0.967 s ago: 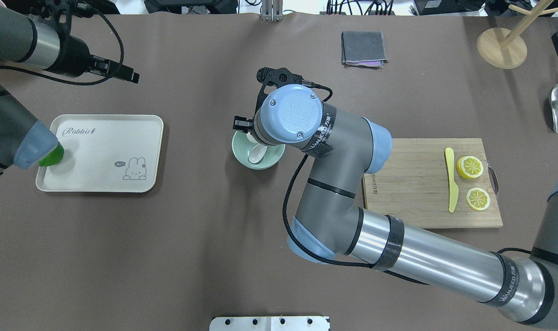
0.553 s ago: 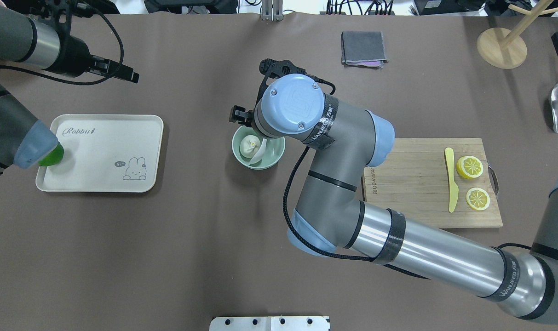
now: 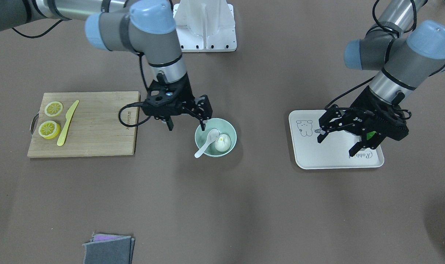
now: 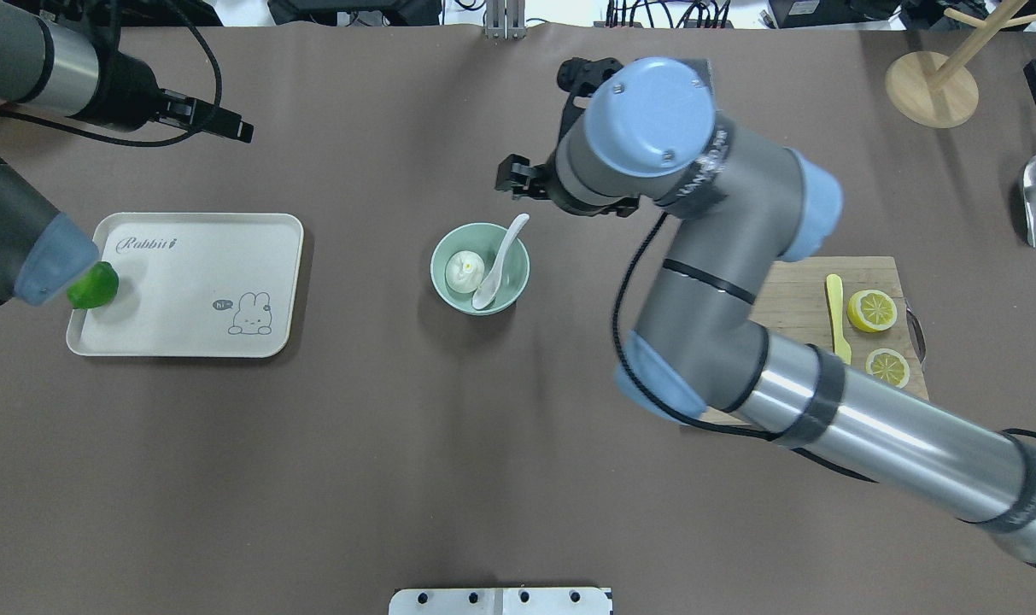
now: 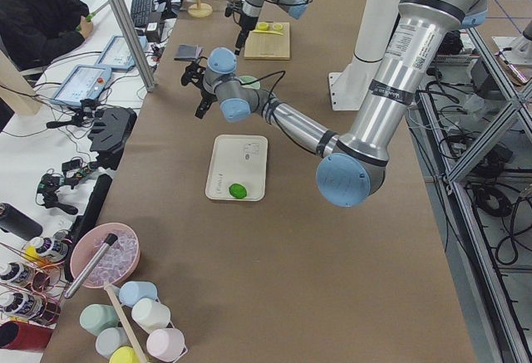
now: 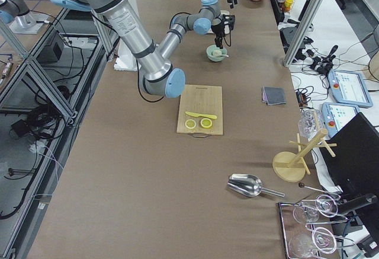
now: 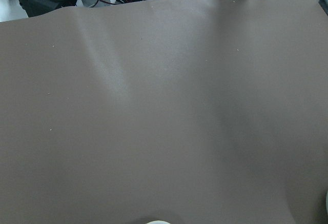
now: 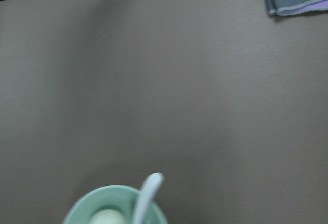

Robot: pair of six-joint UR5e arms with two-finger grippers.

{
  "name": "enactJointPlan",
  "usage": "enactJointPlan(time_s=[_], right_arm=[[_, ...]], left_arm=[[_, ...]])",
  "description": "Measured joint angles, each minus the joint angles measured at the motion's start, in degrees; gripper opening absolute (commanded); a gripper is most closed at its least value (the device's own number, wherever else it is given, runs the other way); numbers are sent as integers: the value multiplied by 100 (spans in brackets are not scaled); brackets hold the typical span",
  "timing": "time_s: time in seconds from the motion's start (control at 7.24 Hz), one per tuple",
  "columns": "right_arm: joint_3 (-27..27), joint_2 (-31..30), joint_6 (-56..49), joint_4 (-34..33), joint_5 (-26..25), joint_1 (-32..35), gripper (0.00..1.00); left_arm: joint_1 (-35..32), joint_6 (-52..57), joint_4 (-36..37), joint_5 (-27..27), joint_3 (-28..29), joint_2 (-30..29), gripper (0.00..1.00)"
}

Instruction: Put spoon and bun in bowl

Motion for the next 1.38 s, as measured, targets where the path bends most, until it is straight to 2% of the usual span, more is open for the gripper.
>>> enactJointPlan(time_s=[0.14,0.28,0.41,0.55,0.69,0.83,0.97,1.24,1.38], right_arm=[[687,-780,-463,-103,83,181,100],[1142,-1373,-704,-140,100,335,100],[1316,-1694,-848,-155,102,533,100],[1357,-1931,-1164,-176,290,880,100],[1320,-2259,-1947,-209,865,1424,100],[1230,-2696,-3104,-304,1594,2101,100],[1161,-3181,-4402,-532,2075,2782,100],[1062,-4005,-6660,-1058,2357,3834,100],[1012,-4346,-7285,-1167,2426,4182,100]], left_arm=[[-173,96,11,-1,-84,140,98],[-347,275,7,14,-140,378,98],[-562,502,-23,43,-173,658,98],[-828,896,-28,54,-174,893,98],[-1098,1440,5,40,-140,1092,98],[-1350,1785,67,-89,-93,1344,98],[-1593,1941,179,-306,-86,1713,98],[-2261,2011,653,-946,-108,2156,98],[-2709,2063,985,-1366,-116,2233,98]])
